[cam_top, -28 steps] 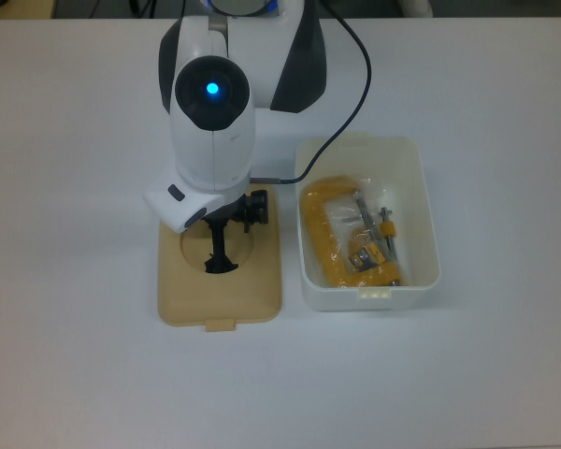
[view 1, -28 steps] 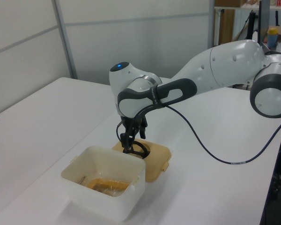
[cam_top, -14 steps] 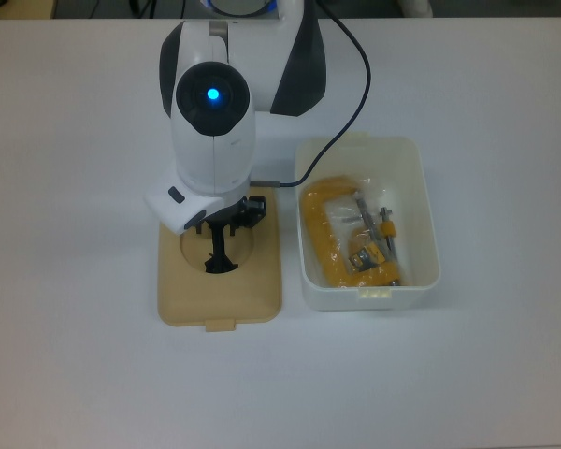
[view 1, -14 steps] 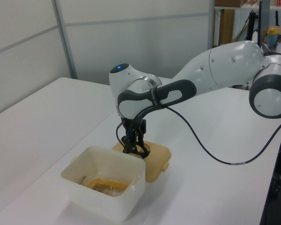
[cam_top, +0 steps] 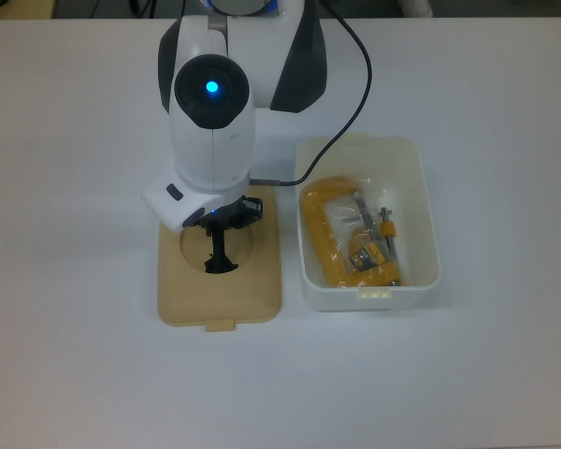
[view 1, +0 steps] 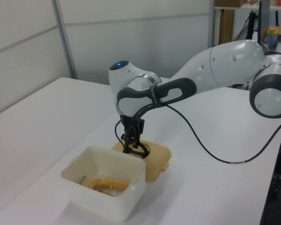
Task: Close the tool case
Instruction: 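Close the gripper on the black handle of the tan lid, then lift the tan lid by its handle off the table, then carry the lid over the white box and lower it onto the rim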
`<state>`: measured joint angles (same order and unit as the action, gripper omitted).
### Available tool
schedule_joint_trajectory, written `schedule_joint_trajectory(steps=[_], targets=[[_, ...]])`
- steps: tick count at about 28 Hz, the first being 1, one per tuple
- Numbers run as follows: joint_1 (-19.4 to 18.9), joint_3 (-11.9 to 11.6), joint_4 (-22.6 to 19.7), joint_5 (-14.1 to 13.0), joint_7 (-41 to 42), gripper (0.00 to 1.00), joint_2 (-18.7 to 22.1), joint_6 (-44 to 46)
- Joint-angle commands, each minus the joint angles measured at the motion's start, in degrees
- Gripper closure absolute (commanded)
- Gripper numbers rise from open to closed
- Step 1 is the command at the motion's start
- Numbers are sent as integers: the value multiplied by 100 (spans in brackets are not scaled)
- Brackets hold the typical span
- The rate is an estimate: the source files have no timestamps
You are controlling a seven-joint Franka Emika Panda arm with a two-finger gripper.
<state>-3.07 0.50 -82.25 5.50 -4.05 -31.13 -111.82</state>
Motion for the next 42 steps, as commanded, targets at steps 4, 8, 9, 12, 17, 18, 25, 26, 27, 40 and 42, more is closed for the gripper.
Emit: schedule_joint_trajectory(steps=[4, 8, 9, 12, 17, 18, 25, 26, 27, 40, 42], targets=[[17, -59, -64, 47, -149, 94, 239, -51], [26, -77, -64, 39, -122, 96, 344, -25], [35, -85, -64, 39, -114, 95, 379, 2], [140, -77, -64, -5, -96, 95, 528, 125], [246, -68, 121, -93, 9, 95, 731, 397], [255, -76, 165, -145, 44, 95, 766, 467], [316, -68, 270, -269, 106, 95, 1073, 723], [316, -42, 270, -269, 97, 95, 1091, 749], [316, -33, 270, -260, 97, 95, 1109, 784], [-219, -6, 525, -383, -289, 95, 1135, 1065], [-299, -6, 525, -383, -324, 95, 1135, 1074]])
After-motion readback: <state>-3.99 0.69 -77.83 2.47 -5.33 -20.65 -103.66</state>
